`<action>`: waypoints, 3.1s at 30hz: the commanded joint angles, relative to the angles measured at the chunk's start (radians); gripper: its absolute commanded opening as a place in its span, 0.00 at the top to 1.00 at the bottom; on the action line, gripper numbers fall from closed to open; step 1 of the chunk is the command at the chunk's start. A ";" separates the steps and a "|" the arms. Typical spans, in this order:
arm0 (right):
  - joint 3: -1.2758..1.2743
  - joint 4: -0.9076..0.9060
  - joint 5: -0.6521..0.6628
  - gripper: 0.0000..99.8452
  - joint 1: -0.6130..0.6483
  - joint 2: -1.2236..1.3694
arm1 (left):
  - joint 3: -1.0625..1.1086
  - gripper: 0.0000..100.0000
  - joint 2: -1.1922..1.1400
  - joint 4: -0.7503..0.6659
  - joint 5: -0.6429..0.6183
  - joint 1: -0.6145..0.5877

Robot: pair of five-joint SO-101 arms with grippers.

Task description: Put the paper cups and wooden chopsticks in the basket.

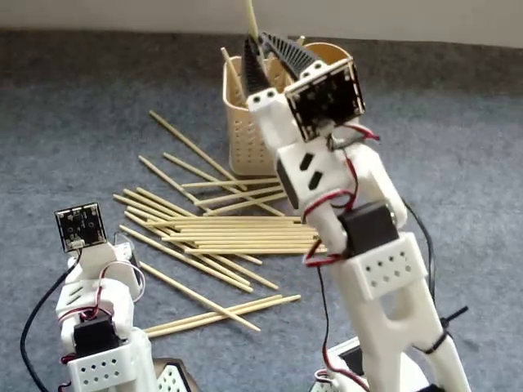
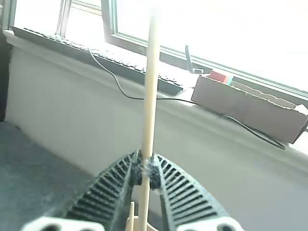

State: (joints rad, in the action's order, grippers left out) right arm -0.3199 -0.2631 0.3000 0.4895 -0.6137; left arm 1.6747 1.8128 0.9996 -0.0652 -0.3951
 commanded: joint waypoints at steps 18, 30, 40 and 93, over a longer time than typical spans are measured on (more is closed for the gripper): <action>0.042 0.179 -0.123 0.99 -0.088 0.249 | 0.021 0.91 -0.001 -0.002 0.006 -0.013; 0.056 -0.030 -0.230 0.88 -0.117 0.234 | 0.021 0.91 -0.001 -0.002 0.006 -0.013; 0.051 -0.197 -0.233 0.88 -0.082 0.015 | 0.021 0.91 -0.001 -0.002 0.006 -0.013; -0.142 -0.639 -0.230 0.93 0.599 0.496 | 0.019 0.91 -0.001 -0.009 0.003 -0.113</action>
State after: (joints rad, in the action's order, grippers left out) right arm -0.4595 -0.9597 0.0744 1.0648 -0.1197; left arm 1.6747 1.8128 0.9996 -0.0652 -0.5010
